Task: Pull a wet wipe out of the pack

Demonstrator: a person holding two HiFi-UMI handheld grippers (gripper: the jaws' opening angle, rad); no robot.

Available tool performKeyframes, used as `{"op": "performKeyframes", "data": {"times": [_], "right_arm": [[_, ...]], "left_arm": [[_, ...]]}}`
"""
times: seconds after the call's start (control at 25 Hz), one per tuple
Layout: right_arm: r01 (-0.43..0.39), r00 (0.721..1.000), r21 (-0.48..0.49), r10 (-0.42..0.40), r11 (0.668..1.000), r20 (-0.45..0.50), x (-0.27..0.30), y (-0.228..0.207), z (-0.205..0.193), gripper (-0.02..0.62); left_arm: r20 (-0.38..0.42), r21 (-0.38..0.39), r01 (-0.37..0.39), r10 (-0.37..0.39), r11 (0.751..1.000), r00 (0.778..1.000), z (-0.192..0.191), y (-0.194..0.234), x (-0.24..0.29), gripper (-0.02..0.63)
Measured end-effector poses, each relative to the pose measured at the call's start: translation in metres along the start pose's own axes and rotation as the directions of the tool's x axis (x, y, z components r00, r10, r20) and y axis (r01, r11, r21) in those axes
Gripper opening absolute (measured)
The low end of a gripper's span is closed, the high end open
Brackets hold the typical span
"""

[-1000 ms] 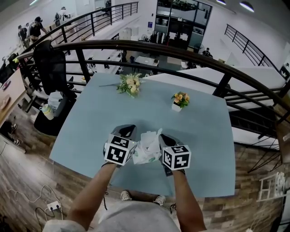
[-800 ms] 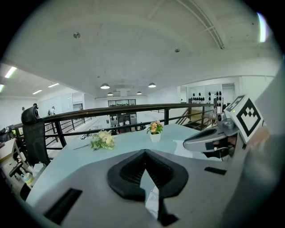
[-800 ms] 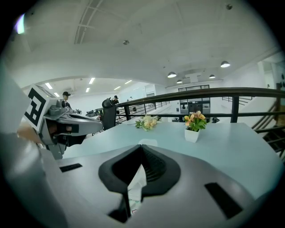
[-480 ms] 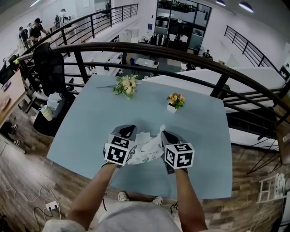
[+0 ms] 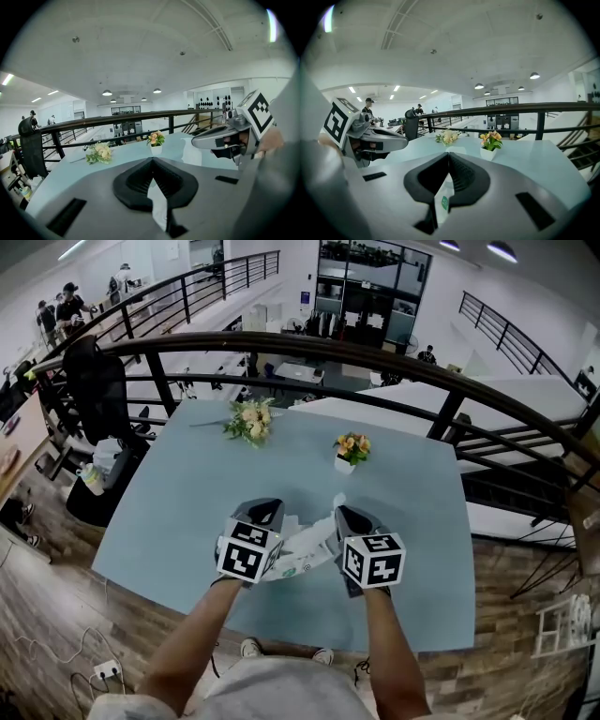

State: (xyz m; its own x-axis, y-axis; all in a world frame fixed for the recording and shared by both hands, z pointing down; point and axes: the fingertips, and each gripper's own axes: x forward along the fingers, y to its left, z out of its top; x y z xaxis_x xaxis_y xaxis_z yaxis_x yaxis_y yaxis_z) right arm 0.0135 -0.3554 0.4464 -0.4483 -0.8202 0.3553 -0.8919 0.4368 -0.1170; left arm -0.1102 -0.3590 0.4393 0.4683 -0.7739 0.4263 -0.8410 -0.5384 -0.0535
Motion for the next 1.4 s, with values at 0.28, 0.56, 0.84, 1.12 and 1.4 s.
{"op": "performKeyframes", "data": {"times": [0.28,0.56,0.84,1.12,1.4], "right_arm": [[0.042,0.999,0.014,-0.042,0.999,0.021,-0.014,-0.021,0.005,0.007],[0.097,0.994,0.018,-0.098,0.995,0.047,-0.031,-0.043,0.011,0.008],[0.165,0.984,0.004,-0.165,0.986,0.069,-0.051,-0.062,0.016,0.007],[0.230,0.970,-0.004,-0.229,0.973,0.086,-0.067,-0.073,0.019,0.006],[0.248,0.964,0.003,-0.247,0.969,0.102,-0.073,-0.074,0.022,0.006]], "left_arm": [[0.001,0.015,0.014,-0.014,1.000,1.000,0.008,-0.011,0.007,-0.006],[0.015,0.028,0.038,-0.038,0.999,0.999,0.017,-0.023,0.017,-0.006],[0.027,0.045,0.064,-0.065,0.997,0.998,0.024,-0.036,0.025,-0.006],[0.036,0.048,0.076,-0.078,0.996,0.996,0.028,-0.041,0.027,-0.006],[0.044,0.037,0.081,-0.083,0.996,0.996,0.027,-0.039,0.024,-0.006]]}}
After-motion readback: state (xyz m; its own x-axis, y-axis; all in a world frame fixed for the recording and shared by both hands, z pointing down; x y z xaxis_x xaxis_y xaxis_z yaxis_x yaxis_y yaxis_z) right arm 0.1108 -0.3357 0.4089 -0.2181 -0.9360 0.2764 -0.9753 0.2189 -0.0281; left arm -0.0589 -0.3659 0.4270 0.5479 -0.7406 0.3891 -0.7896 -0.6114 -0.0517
